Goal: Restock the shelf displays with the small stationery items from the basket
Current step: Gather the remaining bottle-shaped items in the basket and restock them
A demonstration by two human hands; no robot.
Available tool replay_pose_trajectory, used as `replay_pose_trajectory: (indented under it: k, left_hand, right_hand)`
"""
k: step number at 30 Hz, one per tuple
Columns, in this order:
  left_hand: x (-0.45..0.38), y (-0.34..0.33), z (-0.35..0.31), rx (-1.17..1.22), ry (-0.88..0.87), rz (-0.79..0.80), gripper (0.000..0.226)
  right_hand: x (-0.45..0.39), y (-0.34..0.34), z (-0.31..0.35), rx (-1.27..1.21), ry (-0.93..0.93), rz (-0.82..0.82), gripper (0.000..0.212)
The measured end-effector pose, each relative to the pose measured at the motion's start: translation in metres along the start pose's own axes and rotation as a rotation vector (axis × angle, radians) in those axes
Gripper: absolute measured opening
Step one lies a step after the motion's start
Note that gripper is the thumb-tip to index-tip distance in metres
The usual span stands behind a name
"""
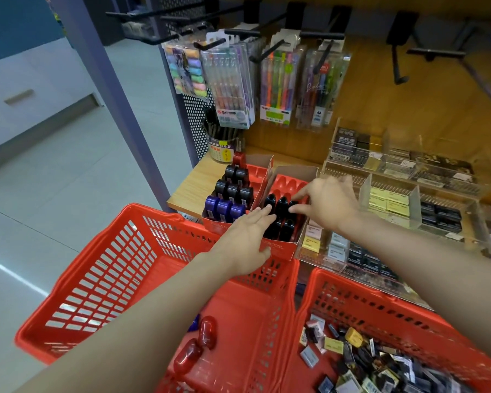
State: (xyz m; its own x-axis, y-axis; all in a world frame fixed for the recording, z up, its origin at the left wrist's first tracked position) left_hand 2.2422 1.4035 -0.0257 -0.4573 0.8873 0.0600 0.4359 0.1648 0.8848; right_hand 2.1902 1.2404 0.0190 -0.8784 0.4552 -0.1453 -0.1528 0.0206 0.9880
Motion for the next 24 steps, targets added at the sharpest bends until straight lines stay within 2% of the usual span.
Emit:
replay_pose_trajectory:
  k: [3,6,9,10,12,13,15,18,21,24]
  left_hand:
    - [-0.001,-0.001,-0.001,-0.043,0.002,0.046,0.075]
    - [-0.003,0.001,-0.003,-0.065,0.009,0.068,0.074]
    - [0.006,0.008,-0.007,-0.024,-0.015,0.01,0.064]
    - [0.012,0.015,-0.006,-0.005,-0.039,-0.043,0.057]
    - [0.031,0.033,-0.001,-0.007,-0.115,-0.179,0.038]
    - [0.042,0.039,0.006,-0.019,-0.138,-0.231,0.029]
    - [0.064,0.044,0.028,-0.026,-0.103,-0.271,0.019]
    - [0.097,0.03,0.072,-0.016,0.12,-0.128,0.018]
    - [0.126,-0.009,0.12,-0.035,0.372,0.151,0.024]
    - [0.148,-0.058,0.154,-0.061,0.476,0.403,0.03]
  right_hand:
    - [0.004,-0.007,0.004,0.029,-0.043,-0.057,0.029]
    - [0.002,-0.006,0.009,0.082,-0.088,-0.014,0.029]
    - [0.002,0.002,0.02,0.112,-0.019,0.003,0.025]
    - [0.007,0.005,0.026,0.035,0.019,-0.051,0.024]
    - [0.025,0.014,0.046,-0.27,0.08,-0.171,0.019]
    - [0.037,0.015,0.059,-0.404,0.102,-0.171,0.014]
    - [0.058,0.0,0.088,-0.528,0.109,-0.035,0.008]
    - [0.083,-0.045,0.119,-0.587,0.034,0.243,0.012]
    - [0.1,-0.1,0.138,-0.539,-0.038,0.471,0.021]
    - [0.113,-0.159,0.159,-0.424,-0.013,0.651,0.031]
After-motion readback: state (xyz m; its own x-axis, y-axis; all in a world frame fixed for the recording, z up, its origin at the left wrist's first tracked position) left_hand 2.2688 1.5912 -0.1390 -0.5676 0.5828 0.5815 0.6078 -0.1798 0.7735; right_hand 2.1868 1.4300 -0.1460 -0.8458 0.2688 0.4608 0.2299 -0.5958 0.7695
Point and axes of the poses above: each hand's wrist, its own x-axis away from the middle knuckle, its own y-axis out of the back of the hand, z = x × y, the point moved 5 cm from there along -x, towards the middle knuckle, and after that the axes turned 6 degrees about -z, right-handed, at the moved point
